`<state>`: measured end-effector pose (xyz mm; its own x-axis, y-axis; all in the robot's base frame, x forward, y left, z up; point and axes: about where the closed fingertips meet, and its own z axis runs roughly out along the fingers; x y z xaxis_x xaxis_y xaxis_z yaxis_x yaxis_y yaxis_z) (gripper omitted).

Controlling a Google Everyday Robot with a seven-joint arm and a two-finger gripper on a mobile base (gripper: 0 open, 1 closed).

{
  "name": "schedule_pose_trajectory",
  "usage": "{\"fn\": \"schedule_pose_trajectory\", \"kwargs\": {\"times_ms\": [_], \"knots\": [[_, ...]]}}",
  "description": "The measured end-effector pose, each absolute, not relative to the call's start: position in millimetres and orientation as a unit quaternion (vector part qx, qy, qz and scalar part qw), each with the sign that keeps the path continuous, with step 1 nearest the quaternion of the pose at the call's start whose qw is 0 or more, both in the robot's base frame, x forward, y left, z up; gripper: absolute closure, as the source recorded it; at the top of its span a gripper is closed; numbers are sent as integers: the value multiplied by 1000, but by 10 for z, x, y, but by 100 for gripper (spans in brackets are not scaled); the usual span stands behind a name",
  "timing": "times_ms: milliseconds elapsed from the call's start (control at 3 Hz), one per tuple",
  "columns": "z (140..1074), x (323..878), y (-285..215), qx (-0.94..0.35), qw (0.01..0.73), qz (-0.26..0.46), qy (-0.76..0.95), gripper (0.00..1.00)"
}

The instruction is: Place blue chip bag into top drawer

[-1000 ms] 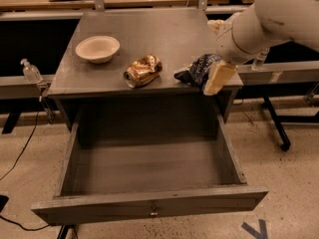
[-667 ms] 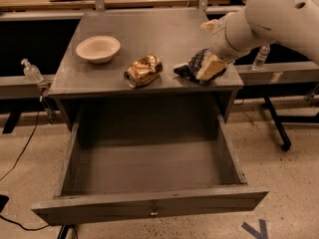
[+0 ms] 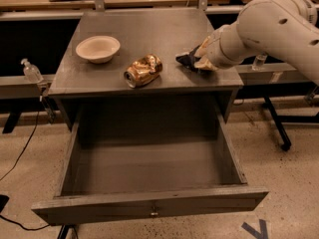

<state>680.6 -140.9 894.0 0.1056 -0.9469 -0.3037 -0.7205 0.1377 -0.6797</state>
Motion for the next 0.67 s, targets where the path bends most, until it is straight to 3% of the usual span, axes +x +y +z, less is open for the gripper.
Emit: {"fn": "schedule_pose_trajectory", "kwargs": {"times_ms": [333, 667], "knots": [[9221, 6643, -1385, -636, 409, -148, 637, 100], [9725, 6340, -1430, -637, 449, -131, 613, 100]]}}
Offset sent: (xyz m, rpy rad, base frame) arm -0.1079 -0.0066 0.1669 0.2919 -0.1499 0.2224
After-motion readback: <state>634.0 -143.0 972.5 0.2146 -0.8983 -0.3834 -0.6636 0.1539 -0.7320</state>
